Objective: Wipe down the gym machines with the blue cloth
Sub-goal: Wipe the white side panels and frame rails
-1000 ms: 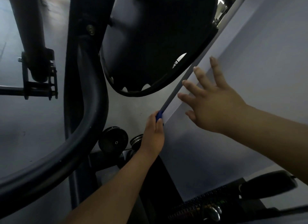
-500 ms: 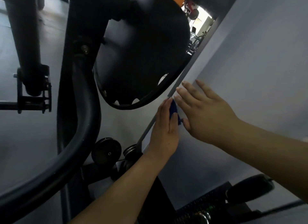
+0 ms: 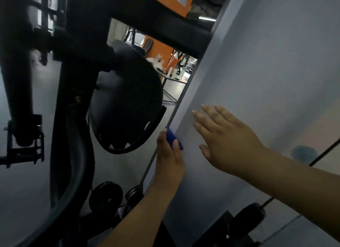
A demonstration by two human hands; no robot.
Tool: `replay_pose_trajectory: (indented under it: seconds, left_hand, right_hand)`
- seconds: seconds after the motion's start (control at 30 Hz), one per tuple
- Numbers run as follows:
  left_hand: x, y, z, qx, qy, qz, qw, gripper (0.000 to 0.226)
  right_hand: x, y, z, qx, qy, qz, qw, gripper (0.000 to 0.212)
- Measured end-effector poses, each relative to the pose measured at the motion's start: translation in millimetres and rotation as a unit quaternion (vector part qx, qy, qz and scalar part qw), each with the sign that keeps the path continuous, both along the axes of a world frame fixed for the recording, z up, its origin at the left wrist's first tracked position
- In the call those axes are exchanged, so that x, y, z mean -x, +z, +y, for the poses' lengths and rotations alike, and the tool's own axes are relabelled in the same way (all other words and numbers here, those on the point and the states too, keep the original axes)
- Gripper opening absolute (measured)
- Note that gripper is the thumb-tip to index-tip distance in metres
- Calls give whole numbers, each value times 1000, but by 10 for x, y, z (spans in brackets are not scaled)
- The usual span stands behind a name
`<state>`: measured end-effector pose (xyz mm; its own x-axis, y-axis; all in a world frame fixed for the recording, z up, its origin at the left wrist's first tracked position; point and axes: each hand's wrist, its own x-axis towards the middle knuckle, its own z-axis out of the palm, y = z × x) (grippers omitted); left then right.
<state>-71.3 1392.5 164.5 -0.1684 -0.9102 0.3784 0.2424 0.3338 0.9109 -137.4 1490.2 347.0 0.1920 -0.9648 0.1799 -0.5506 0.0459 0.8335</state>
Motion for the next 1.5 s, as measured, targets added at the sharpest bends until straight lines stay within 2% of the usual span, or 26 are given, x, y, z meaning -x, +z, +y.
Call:
replay_pose_trajectory:
  seconds: [0.17, 0.2, 0.3, 0.37, 0.5, 0.6, 0.8, 0.9, 0.97, 1.0, 1.07, 1.13, 1.27, 1.43, 1.5]
  left_hand:
    - [76, 592, -89, 124, 38, -13, 991, 61]
    - [78, 591, -97, 118, 36, -6, 992, 61]
    - [-12, 295, 27, 15, 0, 10, 1000, 54]
    - [-41, 193, 116, -2, -7, -1, 1000, 52]
    - [25, 612, 205, 81, 25, -10, 996, 59]
    - [104, 847, 407, 163, -19, 6, 986, 59]
    - [116, 433, 1005, 184, -83, -23, 979, 66]
    - [144, 540, 1255, 307, -96, -55, 945, 69]
    - [277, 822, 1311, 419, -55, -75, 903, 89]
    - [337, 1018, 1326, 444, -37, -83, 891, 93]
    - [417, 1389, 1319, 478, 2, -108, 872, 86]
    - [449, 1592, 1275, 518, 37, -121, 846, 82]
    - [407, 1322, 1182, 521, 15, -79, 850, 79]
    - [269, 584, 1184, 548, 43, -163, 819, 91]
    - [257, 563, 1223, 553, 40, -174, 814, 83]
  right_hand:
    - [-4, 53, 139, 21, 9, -15, 1000, 74]
    - [-13, 71, 168, 20, 8, -23, 999, 74]
    - [-16, 138, 312, 22, 5, -40, 999, 70]
    - [20, 160, 407, 21, 2, -39, 999, 68]
    - [69, 153, 541, 15, 10, -23, 1000, 67]
    - [57, 167, 632, 31, 14, -31, 999, 63]
    - [95, 388, 1010, 75, 25, -64, 995, 50]
    - [82, 418, 1272, 94, 33, -123, 987, 48]
    - [48, 430, 1470, 122, 65, -168, 976, 39]
    - [21, 450, 1578, 150, 85, -188, 967, 33]
    - [-43, 492, 1803, 212, 113, -209, 948, 20]
    - [-83, 499, 1992, 244, 116, -217, 938, 21]
    - [64, 408, 2179, 233, 74, -188, 951, 40]
    - [152, 279, 2327, 197, 56, -181, 962, 40]
    - [167, 215, 2372, 192, 55, -190, 961, 39]
